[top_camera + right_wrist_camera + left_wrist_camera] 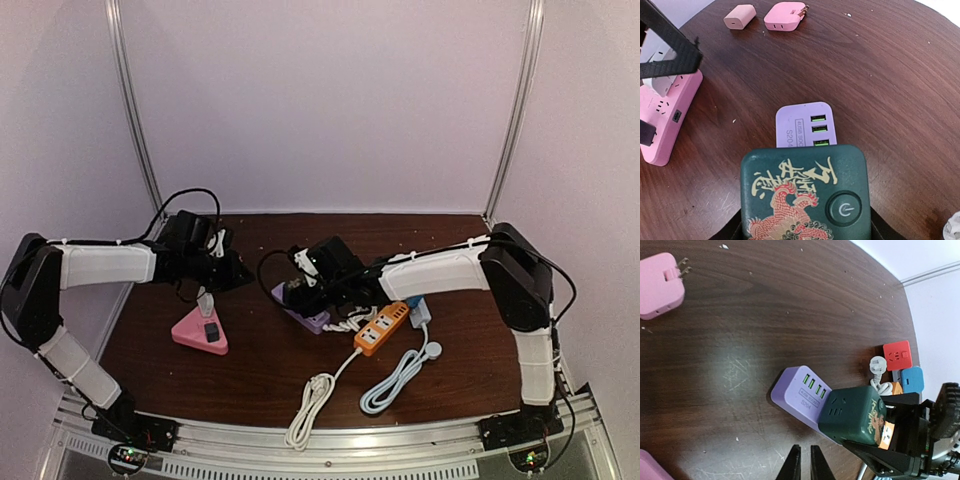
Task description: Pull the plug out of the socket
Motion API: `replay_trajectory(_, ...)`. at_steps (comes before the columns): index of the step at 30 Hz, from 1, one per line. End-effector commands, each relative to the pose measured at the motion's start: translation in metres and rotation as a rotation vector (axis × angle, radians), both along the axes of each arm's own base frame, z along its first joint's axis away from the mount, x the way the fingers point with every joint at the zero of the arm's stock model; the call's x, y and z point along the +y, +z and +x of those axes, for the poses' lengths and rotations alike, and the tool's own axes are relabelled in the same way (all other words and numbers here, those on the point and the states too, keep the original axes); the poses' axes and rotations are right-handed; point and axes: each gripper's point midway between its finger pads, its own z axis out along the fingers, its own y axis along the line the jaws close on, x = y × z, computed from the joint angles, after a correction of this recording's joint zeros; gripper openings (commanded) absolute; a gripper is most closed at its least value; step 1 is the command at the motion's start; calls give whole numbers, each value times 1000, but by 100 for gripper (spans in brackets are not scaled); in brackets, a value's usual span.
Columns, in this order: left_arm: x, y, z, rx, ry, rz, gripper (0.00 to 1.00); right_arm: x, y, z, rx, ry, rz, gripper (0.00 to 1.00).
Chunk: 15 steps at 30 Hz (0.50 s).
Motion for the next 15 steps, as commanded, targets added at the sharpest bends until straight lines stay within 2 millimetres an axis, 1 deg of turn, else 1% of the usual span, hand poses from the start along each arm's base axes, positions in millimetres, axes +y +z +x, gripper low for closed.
replay_trajectory(1,-29,6,14,-36,-3,-49,3,-10,18,-13,-6,-57,69,21)
replay_trajectory(2,-34,2,13,-23,-10,-47,0,-10,21,-14,-14,-60,88,21)
replay_trajectory(3,-39,-3,11,-12,-16,-43,0,-11,21,-16,-14,-64,91,21)
replay_trajectory(5,-51,-7,11,-16,-31,-51,0,-14,19,-20,-11,-70,96,21)
replay_trajectory(9,-69,-19,10,4,-61,-54,0,-11,16,-26,-4,-64,99,21)
replay_trajectory(11,-76,-25,8,14,-74,-49,0,-9,15,-30,-2,-56,96,20)
replay_trajectory(15,-83,-39,6,35,-87,-41,0,-8,13,-28,-11,-72,91,20)
